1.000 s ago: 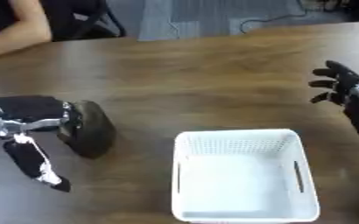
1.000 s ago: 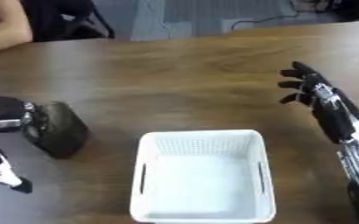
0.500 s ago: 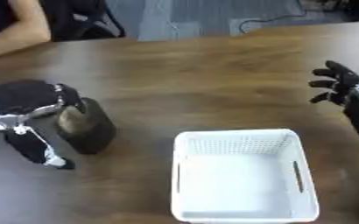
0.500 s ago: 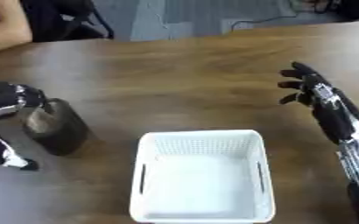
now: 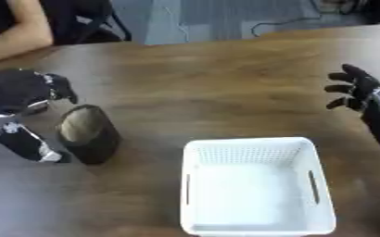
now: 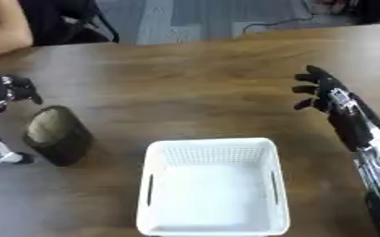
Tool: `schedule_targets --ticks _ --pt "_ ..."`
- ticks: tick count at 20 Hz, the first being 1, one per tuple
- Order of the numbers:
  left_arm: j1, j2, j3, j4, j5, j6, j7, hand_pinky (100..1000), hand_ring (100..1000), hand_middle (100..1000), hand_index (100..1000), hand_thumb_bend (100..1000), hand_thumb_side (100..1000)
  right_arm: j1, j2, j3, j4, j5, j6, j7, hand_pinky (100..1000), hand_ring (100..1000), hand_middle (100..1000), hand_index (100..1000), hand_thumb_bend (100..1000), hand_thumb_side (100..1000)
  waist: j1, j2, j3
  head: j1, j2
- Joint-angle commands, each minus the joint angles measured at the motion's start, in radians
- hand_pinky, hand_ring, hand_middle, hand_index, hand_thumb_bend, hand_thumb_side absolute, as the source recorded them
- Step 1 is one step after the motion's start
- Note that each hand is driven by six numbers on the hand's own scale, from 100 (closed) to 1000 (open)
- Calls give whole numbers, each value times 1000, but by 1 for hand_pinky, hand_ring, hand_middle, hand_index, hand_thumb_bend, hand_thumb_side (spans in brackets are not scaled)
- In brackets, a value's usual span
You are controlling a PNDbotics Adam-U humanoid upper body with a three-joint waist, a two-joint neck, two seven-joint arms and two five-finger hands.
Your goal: Pick up objects on the table and place them in the box.
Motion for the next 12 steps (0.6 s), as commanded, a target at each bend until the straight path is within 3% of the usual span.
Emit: schedule_targets --ticks 1,12 --pt "-22 19 -2 18 6 -10 -5 100 100 688 768 659 461 -13 -19 -6 -16 -2 -2 1 655 826 865 1000 100 1000 -4 -20 -4 1 -15" --pt "-60 -29 -61 76 84 -31 11 100 100 638 738 654 450 -18 -16 -5 -16 -1 -2 3 655 826 865 1000 100 1000 -6 -13 -12 4 -17"
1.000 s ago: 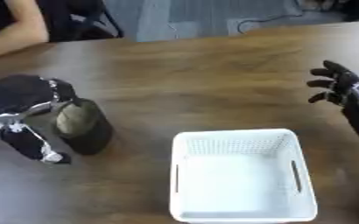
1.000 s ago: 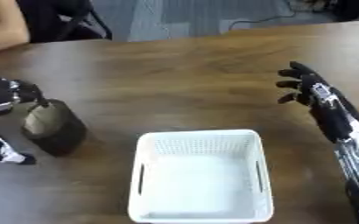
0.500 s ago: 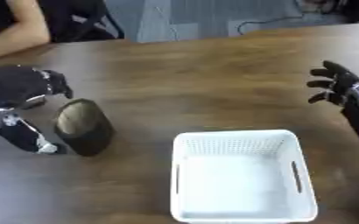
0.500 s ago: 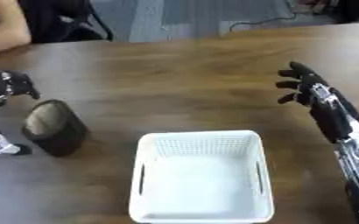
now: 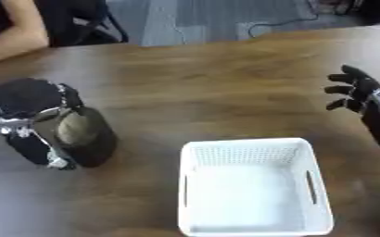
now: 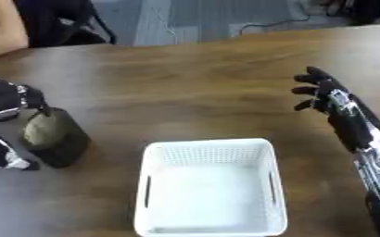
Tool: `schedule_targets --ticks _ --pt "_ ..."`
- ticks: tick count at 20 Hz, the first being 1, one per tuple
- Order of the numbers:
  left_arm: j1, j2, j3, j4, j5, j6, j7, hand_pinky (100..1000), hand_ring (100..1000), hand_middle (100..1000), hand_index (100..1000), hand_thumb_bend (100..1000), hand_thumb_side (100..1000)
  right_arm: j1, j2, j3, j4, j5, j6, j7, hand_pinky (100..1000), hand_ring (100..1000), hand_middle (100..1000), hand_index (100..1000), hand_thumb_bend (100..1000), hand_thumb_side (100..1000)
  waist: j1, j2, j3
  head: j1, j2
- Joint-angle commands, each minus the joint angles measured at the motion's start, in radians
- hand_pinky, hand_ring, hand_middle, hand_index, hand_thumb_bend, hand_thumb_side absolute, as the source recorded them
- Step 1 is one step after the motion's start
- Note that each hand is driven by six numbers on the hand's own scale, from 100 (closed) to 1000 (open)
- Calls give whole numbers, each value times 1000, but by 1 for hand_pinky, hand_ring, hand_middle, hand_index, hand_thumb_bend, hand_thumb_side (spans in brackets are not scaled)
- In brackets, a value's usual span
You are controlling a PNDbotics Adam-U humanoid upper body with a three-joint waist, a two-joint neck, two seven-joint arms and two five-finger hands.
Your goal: Pick up objects on the table and place them in the box.
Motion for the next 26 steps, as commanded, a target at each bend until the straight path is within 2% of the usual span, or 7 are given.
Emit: schedule_targets --ticks 1,11,20,26 --pt "-22 5 -5 3 23 -8 2 100 100 635 735 654 449 -16 -16 -5 -16 -1 -2 2 655 827 865 1000 100 1000 -4 -13 -2 4 -12" --pt "-7 7 -14 7 86 4 15 100 100 554 667 641 411 -16 -16 -6 -17 0 -1 1 655 827 865 1000 100 1000 -4 -9 0 5 -7" --pt "65 91 9 -49 135 34 33 100 100 570 675 640 424 -10 -20 -9 -17 2 0 -1 655 826 865 1000 100 1000 0 -10 11 1 -1" --pt "83 97 21 -63 135 54 51 100 100 557 663 630 409 -12 -18 -9 -19 0 1 -1 655 826 865 1000 100 1000 -2 -9 12 4 -3"
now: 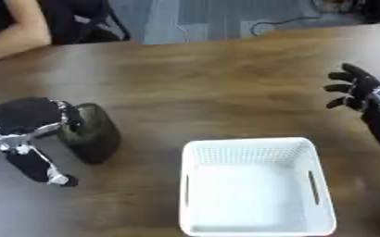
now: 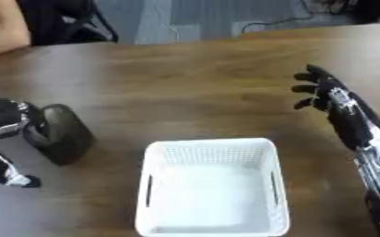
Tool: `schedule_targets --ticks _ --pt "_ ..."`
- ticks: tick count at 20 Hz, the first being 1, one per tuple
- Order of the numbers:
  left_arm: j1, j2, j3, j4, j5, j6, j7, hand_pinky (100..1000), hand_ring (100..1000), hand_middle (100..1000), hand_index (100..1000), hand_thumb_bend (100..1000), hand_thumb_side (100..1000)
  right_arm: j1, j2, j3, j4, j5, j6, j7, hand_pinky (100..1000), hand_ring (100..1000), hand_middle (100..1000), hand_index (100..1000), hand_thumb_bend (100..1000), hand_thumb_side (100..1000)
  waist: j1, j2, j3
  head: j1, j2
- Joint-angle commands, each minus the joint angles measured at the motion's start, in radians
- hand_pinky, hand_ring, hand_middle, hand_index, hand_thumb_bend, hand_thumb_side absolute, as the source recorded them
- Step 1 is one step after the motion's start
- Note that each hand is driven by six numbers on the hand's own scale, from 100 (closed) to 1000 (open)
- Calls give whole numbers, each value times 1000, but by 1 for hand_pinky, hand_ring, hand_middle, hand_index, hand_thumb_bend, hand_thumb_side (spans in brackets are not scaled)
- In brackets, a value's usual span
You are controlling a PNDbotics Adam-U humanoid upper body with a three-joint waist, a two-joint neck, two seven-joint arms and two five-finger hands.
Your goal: Pick up objects on the table and place them in the box.
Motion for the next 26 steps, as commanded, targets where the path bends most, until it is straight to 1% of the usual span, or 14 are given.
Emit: schedule_targets --ticks 1,4,5,7,11,13,19,26 --pt "-8 33 24 -15 0 12 12 100 100 555 662 626 404 -6 -18 -9 -19 0 1 -1 655 826 865 1000 100 1000 -4 -14 -2 4 -6" --pt "-14 23 23 -6 -14 19 26 100 100 561 668 629 404 -6 -18 -9 -19 0 0 -1 655 826 865 1000 100 1000 -5 -14 -5 3 -7" --pt "-20 18 23 -1 -20 20 30 100 100 589 697 629 405 -7 -18 -9 -19 0 0 -1 655 826 865 1000 100 1000 -5 -14 -6 3 -8" --pt "-40 3 20 10 -35 21 40 100 100 603 709 630 402 -8 -17 -8 -19 -1 0 0 655 827 865 1000 100 1000 -6 -15 -5 3 -8" --pt "-86 -39 17 47 -67 23 61 100 100 606 713 628 400 -11 -15 -6 -19 -1 0 2 655 826 865 1000 100 1000 -8 -15 -8 5 -11" --pt "-96 -54 16 68 -81 22 68 100 100 606 713 629 400 -12 -16 -6 -18 -2 -1 2 655 826 865 1000 100 1000 -9 -14 -12 6 -11" --pt "-96 -70 17 95 -104 17 79 100 100 589 698 628 399 -15 -16 -7 -16 -2 -4 1 655 827 865 1000 100 1000 -12 -10 -13 7 -11" --pt "-86 -64 20 97 -106 17 73 100 100 580 691 626 403 -15 -16 -7 -16 -1 -4 1 655 827 865 1000 100 1000 -13 -9 -10 9 -10"
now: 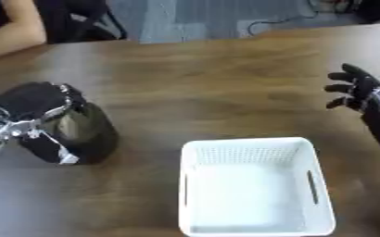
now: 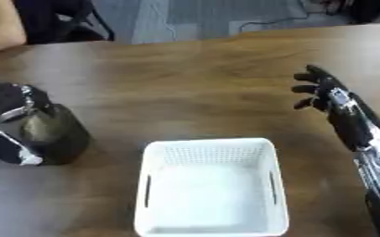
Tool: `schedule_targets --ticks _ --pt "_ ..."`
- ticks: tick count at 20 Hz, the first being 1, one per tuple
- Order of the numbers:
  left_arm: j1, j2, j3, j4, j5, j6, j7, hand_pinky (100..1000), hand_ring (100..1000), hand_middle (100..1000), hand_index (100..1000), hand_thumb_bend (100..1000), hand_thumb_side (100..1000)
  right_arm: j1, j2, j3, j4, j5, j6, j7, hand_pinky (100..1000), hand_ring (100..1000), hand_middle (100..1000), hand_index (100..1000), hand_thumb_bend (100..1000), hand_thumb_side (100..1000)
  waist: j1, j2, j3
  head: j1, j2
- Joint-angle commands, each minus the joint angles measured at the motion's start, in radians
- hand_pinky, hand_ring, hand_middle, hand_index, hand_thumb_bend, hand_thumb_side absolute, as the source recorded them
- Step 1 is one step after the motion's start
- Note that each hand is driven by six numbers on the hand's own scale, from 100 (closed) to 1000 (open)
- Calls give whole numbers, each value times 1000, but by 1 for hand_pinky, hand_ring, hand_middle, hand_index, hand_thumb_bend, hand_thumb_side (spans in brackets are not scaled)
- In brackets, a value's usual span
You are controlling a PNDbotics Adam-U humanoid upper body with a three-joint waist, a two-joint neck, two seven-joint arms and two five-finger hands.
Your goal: Pick up objects on the table and place them in the box.
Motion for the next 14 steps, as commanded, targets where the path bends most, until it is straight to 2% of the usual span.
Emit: schedule_targets --ticks 1,9,14 --pt "-4 21 15 -9 -4 -1 0 100 100 580 691 626 403 -13 -16 -7 -16 0 -3 0 656 827 865 1000 100 1000 -3 -14 2 8 -9" --pt "-9 15 13 -4 -6 0 5 100 100 563 677 622 398 -13 -16 -8 -16 -1 -3 -1 655 827 865 1000 100 1000 -4 -13 3 8 -8" --pt "-11 -4 -12 18 6 -11 6 100 100 549 662 624 401 -18 -13 -7 -18 -1 -2 1 655 827 865 1000 100 1000 -5 -8 -1 13 -12"
